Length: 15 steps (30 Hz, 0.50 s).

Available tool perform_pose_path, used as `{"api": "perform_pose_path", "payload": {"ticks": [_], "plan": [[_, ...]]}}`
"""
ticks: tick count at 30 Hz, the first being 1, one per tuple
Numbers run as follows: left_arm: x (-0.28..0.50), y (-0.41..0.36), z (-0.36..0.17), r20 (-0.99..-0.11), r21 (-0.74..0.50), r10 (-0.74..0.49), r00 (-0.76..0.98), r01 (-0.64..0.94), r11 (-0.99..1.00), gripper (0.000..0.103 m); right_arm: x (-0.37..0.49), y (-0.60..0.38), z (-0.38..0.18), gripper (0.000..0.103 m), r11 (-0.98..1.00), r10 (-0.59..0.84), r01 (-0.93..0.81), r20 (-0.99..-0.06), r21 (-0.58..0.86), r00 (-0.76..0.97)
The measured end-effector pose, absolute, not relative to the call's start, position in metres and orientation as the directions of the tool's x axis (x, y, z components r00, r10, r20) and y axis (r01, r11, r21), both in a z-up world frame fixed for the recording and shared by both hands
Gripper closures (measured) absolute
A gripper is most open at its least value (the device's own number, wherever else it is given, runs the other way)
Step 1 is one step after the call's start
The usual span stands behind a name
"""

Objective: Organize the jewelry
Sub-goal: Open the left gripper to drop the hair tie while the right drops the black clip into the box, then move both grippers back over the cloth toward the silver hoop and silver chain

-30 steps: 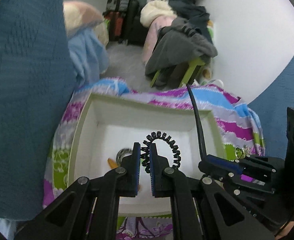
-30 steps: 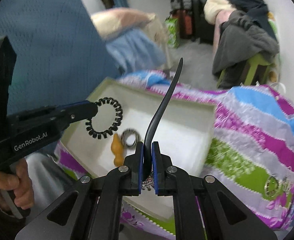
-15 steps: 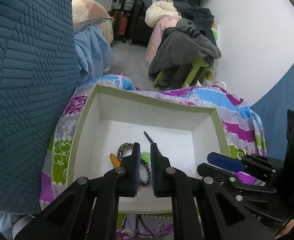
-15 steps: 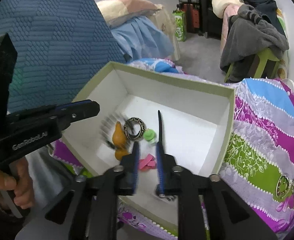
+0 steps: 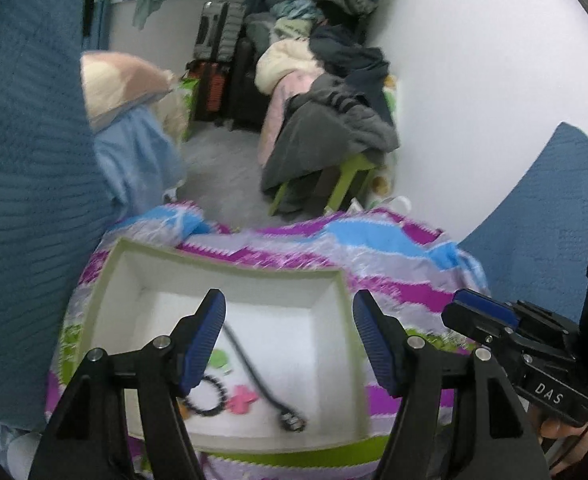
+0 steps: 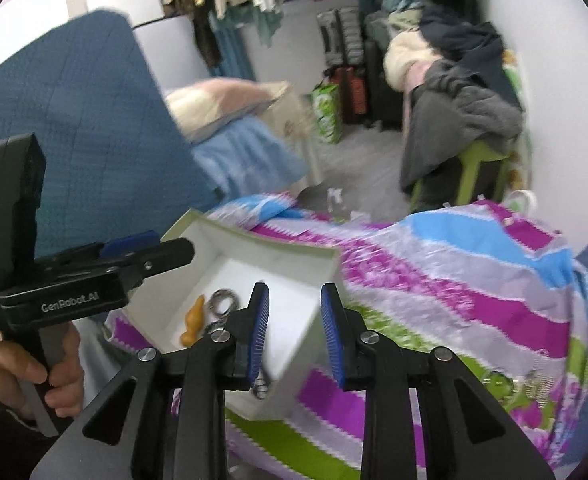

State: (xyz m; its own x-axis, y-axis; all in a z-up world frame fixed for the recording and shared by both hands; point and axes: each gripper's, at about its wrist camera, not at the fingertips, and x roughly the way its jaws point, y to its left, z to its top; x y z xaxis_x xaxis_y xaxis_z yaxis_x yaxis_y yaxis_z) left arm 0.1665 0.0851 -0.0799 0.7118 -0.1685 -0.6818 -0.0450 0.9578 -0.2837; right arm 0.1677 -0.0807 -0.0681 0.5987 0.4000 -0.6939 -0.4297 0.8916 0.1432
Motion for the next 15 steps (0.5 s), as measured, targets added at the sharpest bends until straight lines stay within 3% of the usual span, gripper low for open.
{"api": "perform_pose_path", "payload": {"ticks": [8,15], "plan": [[0.185,0.028,-0.059,-0.624,-0.34,-0.271,0.733,0.058,0.939,0.038,0.165,-0.147,-0.035,0.079,0.933,0.33,-0.342,-0.645,0.112,0.689],[0.21,-0.041,-0.091,-0.635,-0.401,-0.413,0.653,0.178,0.898,0.039,0.168,-0.215,-0.049,0.079,0.972,0.229,-0.208,-0.657,0.112,0.718]]}}
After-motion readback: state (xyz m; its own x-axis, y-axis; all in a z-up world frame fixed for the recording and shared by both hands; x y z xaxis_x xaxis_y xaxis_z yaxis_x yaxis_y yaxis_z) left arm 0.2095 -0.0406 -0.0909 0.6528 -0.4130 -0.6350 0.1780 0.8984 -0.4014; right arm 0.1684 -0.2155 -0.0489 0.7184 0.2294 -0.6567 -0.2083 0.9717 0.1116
